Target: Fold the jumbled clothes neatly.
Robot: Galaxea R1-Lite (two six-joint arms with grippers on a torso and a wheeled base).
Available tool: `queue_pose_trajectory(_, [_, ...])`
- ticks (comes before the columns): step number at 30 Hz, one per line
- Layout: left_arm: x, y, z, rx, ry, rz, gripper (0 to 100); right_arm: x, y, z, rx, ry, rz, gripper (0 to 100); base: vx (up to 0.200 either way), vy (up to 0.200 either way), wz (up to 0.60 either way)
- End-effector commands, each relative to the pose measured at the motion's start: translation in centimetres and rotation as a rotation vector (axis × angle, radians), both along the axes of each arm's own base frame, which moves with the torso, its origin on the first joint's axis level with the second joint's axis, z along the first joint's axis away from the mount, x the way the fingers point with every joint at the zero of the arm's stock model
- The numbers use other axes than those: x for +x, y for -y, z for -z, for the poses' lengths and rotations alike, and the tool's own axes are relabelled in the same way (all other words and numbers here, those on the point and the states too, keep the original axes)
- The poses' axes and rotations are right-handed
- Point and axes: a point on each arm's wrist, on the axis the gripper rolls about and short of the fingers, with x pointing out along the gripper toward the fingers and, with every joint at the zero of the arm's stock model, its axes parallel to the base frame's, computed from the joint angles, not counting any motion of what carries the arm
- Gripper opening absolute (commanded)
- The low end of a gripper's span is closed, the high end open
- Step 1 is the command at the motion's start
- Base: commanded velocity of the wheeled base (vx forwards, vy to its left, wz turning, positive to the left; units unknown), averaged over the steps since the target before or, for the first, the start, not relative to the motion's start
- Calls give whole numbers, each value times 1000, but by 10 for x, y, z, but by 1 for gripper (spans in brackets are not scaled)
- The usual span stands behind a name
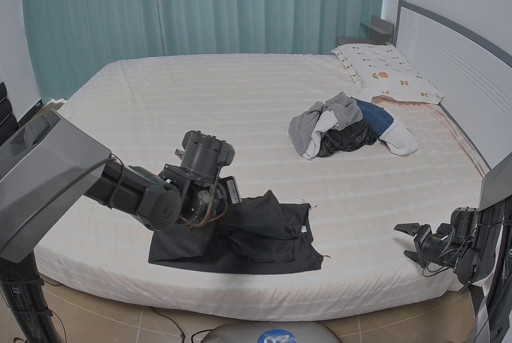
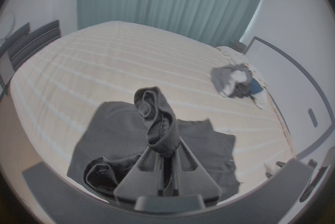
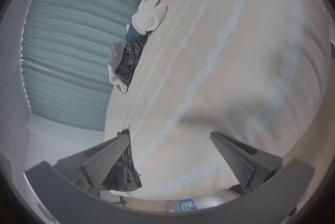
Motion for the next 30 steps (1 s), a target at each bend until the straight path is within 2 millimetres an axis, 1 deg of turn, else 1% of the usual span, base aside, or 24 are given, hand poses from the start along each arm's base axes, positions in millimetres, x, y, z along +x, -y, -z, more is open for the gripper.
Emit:
queue_pose_trajectory(1, [-2, 23, 7, -15, -8, 33, 0, 0, -1, 0, -7, 7, -7, 100, 0, -200, 0])
queue_pose_trajectory(3, [-1, 30, 12, -17, -10, 37, 0, 0, -2, 0, -13, 7, -11, 100, 0, -100, 0])
queue_pose_trajectory(5, [3, 32, 16, -19, -9, 22, 0, 0, -3, 1, -13, 4, -13, 100, 0, 0, 0])
queue_pose_trajectory(7, [8, 36, 24, -17, -13, 1, 0, 0, -4, 2, -14, 2, -14, 100, 0, 0, 0])
queue_pose_trajectory(10, [10, 38, 29, -30, -21, -15, 0, 0, -3, 2, -16, 3, -15, 100, 0, 0, 0])
queue_pose_trajectory(18, [9, 40, 31, -32, -28, -14, 0, 0, -4, 2, -16, 1, -15, 100, 0, 0, 0])
queue_pose_trajectory(19, [8, 41, 32, -34, -29, -14, 100, 0, -4, 2, -16, 1, -15, 100, 0, 0, 0])
queue_pose_trajectory(26, [3, 42, 28, -60, -34, -18, 100, 0, -4, 2, -16, 1, -15, 100, 0, 0, 0])
queue_pose_trajectory(28, [1, 40, 14, -106, -17, -28, 100, -1, -4, 2, -15, 0, -15, 100, 0, 0, 0])
queue_pose_trajectory(30, [1, 31, 10, -123, -28, -33, 100, -1, -4, 2, -15, 0, -15, 100, 0, 0, 0])
